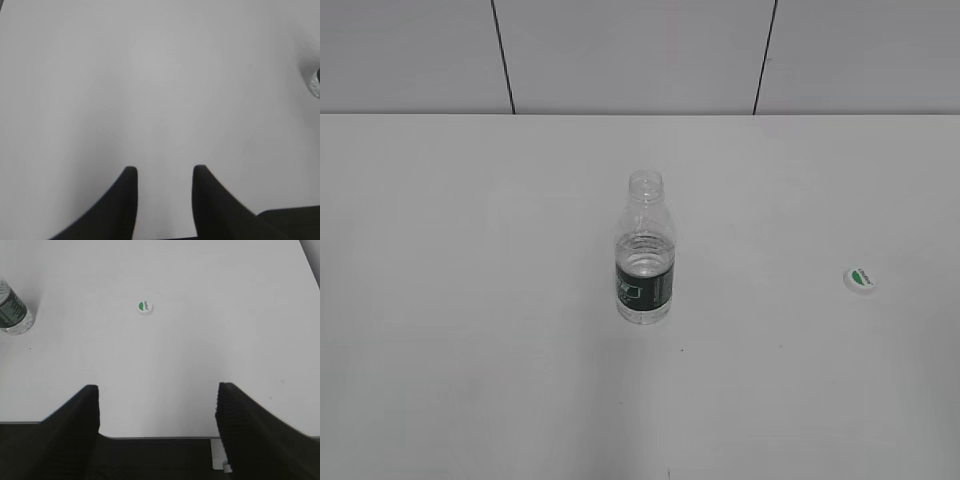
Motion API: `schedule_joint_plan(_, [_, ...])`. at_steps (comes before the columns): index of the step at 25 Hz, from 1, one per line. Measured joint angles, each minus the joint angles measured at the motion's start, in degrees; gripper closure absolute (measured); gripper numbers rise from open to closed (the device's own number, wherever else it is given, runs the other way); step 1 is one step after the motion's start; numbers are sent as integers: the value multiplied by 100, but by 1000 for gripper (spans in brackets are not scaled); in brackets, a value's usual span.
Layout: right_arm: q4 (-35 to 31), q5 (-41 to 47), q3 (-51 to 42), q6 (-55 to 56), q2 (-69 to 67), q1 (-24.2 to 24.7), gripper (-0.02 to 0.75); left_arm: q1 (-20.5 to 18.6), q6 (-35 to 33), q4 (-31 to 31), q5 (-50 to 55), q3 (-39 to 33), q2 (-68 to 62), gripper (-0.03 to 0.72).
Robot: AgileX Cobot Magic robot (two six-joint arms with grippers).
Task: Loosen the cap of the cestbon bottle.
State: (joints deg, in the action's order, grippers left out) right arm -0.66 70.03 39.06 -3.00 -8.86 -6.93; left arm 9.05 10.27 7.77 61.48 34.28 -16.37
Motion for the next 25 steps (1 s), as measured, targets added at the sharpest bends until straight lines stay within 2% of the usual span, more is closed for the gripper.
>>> schedule_joint_plan(12, [66, 21, -222, -12, 921, 0, 178, 0, -3, 23, 146, -216, 1637, 451])
schedule_joint_plan(22, [-22, 1, -762, -527, 921, 0, 178, 0, -23, -3, 135, -216, 1674, 451])
schedule_joint_plan(25, [29, -420, -894, -565, 921, 0, 178, 0, -23, -3, 23, -274, 1674, 451])
